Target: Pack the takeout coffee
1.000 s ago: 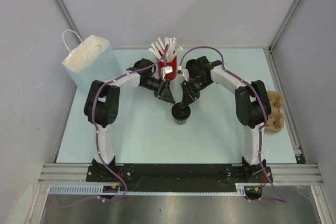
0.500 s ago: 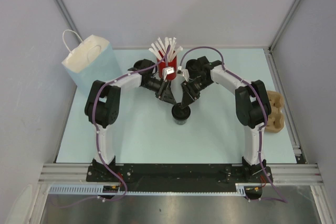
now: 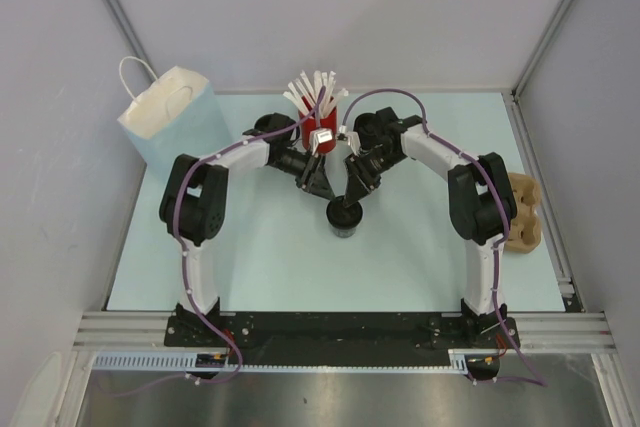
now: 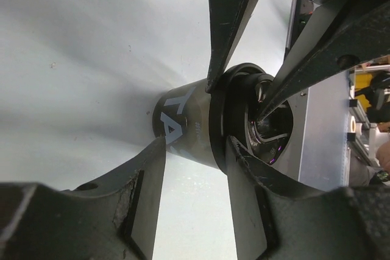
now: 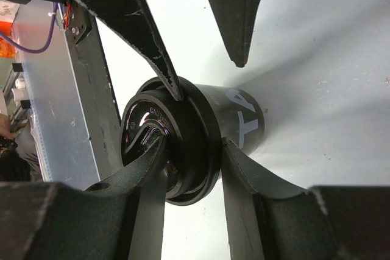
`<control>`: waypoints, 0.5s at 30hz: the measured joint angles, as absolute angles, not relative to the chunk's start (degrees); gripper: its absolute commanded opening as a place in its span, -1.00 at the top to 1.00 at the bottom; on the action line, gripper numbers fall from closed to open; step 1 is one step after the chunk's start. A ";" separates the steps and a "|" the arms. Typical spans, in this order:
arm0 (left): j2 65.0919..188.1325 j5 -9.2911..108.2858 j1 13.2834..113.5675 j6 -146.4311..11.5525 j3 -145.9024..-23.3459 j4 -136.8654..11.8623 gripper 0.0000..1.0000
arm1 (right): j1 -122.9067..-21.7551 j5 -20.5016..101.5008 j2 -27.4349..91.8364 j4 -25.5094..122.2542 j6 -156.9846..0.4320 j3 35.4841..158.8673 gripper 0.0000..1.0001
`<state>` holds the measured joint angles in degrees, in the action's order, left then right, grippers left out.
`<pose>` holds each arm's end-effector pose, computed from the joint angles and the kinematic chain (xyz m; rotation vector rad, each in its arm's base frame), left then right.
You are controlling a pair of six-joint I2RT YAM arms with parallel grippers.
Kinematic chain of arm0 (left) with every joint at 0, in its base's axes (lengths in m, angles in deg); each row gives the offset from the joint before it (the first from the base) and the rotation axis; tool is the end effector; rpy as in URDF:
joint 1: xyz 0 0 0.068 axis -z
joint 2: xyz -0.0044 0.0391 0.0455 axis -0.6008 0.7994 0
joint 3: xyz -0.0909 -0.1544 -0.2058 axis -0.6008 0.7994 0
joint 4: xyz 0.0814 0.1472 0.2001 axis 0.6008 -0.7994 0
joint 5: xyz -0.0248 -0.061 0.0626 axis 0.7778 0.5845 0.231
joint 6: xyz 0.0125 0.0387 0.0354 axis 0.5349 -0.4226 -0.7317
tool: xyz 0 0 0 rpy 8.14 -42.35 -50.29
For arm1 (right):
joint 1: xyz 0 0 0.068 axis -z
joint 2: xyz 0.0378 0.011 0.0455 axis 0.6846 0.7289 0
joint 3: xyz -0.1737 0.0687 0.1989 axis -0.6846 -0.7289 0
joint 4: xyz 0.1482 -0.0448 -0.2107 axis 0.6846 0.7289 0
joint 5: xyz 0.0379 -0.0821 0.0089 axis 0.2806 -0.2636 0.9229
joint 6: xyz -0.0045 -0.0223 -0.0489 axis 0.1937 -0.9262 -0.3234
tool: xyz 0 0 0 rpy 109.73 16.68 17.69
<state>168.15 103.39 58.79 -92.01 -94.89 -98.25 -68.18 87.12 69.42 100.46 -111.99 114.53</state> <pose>0.3680 -0.1816 0.1755 1.0071 2.2554 -1.5112 0.3613 0.2001 0.2028 -1.2705 2.2903 1.3354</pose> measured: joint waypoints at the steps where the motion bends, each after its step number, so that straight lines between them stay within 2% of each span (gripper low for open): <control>1: 167.91 102.93 58.90 -92.01 -94.74 -98.19 0.06 | -68.18 87.14 69.40 100.27 -111.85 114.42 0.28; 15: 165.81 98.10 60.24 -92.25 -93.99 -98.04 0.06 | -68.20 86.51 67.78 97.58 -111.02 111.93 0.28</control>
<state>165.81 98.10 60.24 -92.25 -93.99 -98.04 -68.20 86.51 67.78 97.58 -111.02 111.93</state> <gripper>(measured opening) 0.475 0.402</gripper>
